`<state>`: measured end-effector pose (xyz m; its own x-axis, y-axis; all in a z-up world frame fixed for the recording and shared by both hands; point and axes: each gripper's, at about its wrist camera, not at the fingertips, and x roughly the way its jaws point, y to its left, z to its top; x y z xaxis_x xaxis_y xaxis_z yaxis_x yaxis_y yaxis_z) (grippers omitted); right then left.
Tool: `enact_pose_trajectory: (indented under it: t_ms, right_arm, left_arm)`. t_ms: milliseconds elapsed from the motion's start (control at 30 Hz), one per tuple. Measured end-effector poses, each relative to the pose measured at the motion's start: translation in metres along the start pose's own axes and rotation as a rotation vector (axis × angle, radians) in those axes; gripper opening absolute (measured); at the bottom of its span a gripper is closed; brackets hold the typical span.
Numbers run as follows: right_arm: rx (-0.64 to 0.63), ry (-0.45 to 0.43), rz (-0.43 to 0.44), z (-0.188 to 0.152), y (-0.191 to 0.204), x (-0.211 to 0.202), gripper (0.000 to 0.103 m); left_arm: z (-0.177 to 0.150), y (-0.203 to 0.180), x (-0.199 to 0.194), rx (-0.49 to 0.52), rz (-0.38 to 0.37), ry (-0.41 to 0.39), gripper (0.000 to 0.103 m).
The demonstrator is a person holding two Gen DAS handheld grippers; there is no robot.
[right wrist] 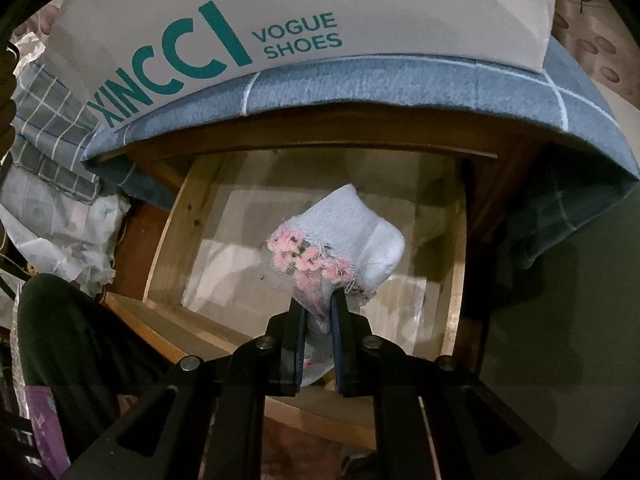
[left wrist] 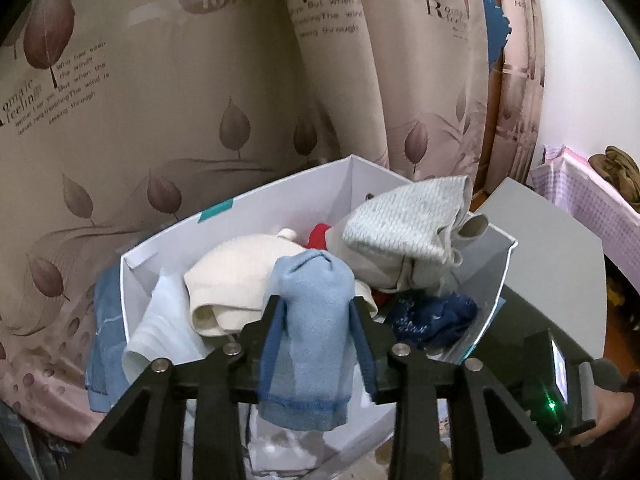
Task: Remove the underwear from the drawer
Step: 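Lift the floral underwear with the right tool while the left tool carries the sock over the box, then open the left tool to drop the sock into the shoe box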
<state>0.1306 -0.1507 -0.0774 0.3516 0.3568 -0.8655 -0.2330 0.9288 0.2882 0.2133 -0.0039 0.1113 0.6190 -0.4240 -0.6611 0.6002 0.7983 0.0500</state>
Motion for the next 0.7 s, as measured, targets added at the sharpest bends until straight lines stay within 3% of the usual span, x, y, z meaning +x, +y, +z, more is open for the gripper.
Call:
enact_pose_trajectory:
  t_ms: [100,233,467,567,700]
  right_arm:
    - [-0.001,0.005,-0.002,-0.001,0.001,0.002,0.01]
    - [0.002,0.006,0.0,-0.001,0.001,0.002,0.01]
    - [0.0,0.007,-0.002,-0.002,0.001,0.003,0.01]
    - [-0.004,0.005,-0.004,-0.003,0.002,0.003,0.01]
    - [-0.013,0.005,-0.011,-0.003,0.004,0.004,0.01]
  left_arm:
    - [-0.003,-0.003,0.004,-0.001,0.007,0.017,0.05]
    - [-0.004,-0.013,0.001,0.026,0.064,-0.005,0.051]
    - [-0.004,-0.031,-0.035,0.039,0.21,-0.124,0.054]
    - [-0.009,-0.037,-0.049,0.031,0.273,-0.145,0.058]
    - [-0.017,-0.038,-0.06,0.013,0.304,-0.135,0.06]
